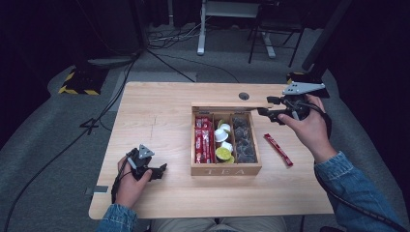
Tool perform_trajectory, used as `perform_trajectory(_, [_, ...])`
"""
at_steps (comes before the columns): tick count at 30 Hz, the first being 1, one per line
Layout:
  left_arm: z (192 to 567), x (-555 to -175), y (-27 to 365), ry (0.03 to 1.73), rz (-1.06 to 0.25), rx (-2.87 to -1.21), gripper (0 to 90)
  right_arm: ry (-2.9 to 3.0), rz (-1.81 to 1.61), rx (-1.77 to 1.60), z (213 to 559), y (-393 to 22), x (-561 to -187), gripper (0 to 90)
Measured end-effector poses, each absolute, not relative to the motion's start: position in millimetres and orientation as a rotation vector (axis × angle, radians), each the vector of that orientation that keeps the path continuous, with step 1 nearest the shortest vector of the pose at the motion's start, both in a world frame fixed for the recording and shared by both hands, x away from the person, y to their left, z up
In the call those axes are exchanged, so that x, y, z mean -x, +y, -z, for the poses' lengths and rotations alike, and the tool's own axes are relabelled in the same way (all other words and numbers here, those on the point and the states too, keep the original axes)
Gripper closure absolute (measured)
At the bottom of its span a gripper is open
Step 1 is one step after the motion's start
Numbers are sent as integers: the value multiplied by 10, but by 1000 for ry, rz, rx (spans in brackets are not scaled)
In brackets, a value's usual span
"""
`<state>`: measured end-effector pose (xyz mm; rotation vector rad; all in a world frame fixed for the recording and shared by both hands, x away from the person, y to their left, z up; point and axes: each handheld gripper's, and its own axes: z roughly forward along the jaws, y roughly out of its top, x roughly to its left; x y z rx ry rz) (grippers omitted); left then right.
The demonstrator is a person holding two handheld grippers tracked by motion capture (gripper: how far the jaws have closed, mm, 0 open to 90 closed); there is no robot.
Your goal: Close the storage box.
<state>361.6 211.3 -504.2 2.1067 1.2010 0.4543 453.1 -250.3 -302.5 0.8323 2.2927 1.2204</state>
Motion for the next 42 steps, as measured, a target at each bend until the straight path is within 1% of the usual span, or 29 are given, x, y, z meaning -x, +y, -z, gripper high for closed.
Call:
perform_trajectory(17, [5042, -3613, 2112, 1202, -455, -2107, 145, 2349, -1178, -768, 3276, -2475, -4253, 406])
perform_trajectory(33, [5042, -3611, 2112, 1202, -458, -2109, 145, 2388, -1135, -742, 3502, -2498, -4076, 366])
perform_trajectory(42, [5042, -3609, 2112, 1203, -459, -2109, 145, 2413, -1134, -757, 3684, -2516, -4014, 315])
